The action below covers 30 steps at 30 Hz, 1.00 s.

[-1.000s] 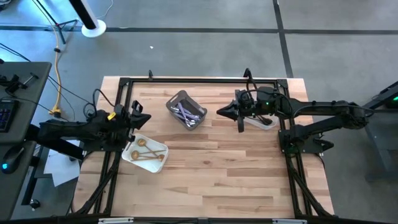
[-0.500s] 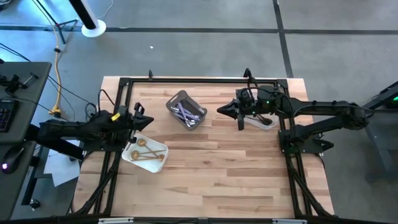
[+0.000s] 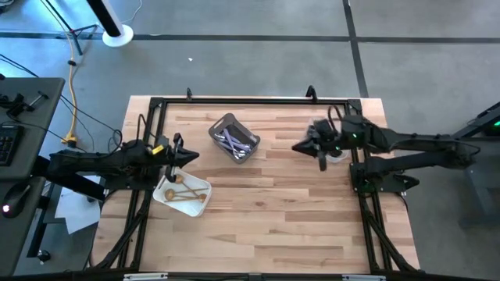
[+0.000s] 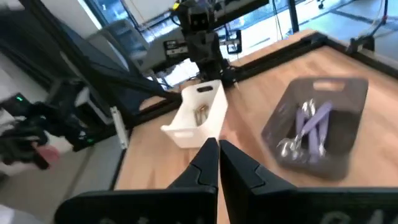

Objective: Sort silverware by color (type)
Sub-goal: Return to Home Position

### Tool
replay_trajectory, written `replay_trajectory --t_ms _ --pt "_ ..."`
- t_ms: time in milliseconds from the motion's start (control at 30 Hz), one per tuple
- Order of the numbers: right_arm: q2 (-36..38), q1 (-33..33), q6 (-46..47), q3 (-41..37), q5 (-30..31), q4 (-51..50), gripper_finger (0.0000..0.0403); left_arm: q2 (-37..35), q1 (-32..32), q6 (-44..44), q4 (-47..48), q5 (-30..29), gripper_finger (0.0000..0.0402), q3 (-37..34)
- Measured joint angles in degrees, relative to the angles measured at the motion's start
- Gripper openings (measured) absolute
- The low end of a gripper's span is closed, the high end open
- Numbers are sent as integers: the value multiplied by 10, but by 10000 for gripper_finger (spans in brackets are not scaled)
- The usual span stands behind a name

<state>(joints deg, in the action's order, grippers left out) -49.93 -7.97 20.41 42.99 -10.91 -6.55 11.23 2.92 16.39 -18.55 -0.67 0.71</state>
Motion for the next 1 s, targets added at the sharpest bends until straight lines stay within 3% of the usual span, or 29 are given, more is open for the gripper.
replay_trajectory --t_ms 267,700,1000 --pt "152 31 78 -237 18 235 0 0 0 0 23 0 1 0" --pt "307 4 32 -420 16 358 0 0 0 0 24 0 1 0" --pt "380 9 -65 -424 0 243 0 0 0 0 24 0 1 0"
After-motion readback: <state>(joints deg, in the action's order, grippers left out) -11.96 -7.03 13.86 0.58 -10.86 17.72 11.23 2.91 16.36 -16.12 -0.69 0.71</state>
